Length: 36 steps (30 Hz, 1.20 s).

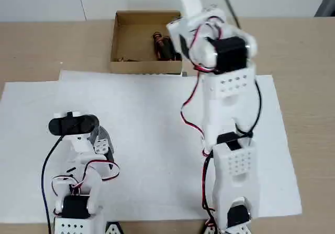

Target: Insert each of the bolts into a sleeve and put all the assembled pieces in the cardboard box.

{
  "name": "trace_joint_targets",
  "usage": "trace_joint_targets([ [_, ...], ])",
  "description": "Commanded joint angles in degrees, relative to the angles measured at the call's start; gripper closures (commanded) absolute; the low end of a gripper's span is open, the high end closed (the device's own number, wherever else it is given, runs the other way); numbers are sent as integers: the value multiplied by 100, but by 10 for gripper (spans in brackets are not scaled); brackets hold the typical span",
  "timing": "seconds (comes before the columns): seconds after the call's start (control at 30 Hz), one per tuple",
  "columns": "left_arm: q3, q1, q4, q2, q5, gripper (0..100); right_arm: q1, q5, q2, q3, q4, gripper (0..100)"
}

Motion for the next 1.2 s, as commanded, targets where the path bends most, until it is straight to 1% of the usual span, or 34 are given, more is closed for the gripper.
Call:
trace_joint_targets([
  [0.0,-22,-18,35,-53,44,994,207,-79,-655,-62,57,996],
  [0.1,-22,-18,35,-53,44,994,426,-79,-1349,589,57,996],
  [0.2,-22,-18,35,-53,44,994,637,-114,-2176,1662,48,996],
  [0.4,-22,-18,35,-53,44,994,989,-527,-3846,4220,-13,996],
  [0.6,-22,-18,35,-53,44,994,1288,-897,-4901,6215,-207,996],
  [0.7,-22,-18,35,-53,44,994,1420,-1143,-5288,7068,-497,996],
  [0.87,-22,-18,35,-53,44,994,1543,-1284,-5930,8589,-1086,996],
  [1.17,-22,-18,35,-53,44,994,1499,-1248,-7363,11727,-2941,996],
])
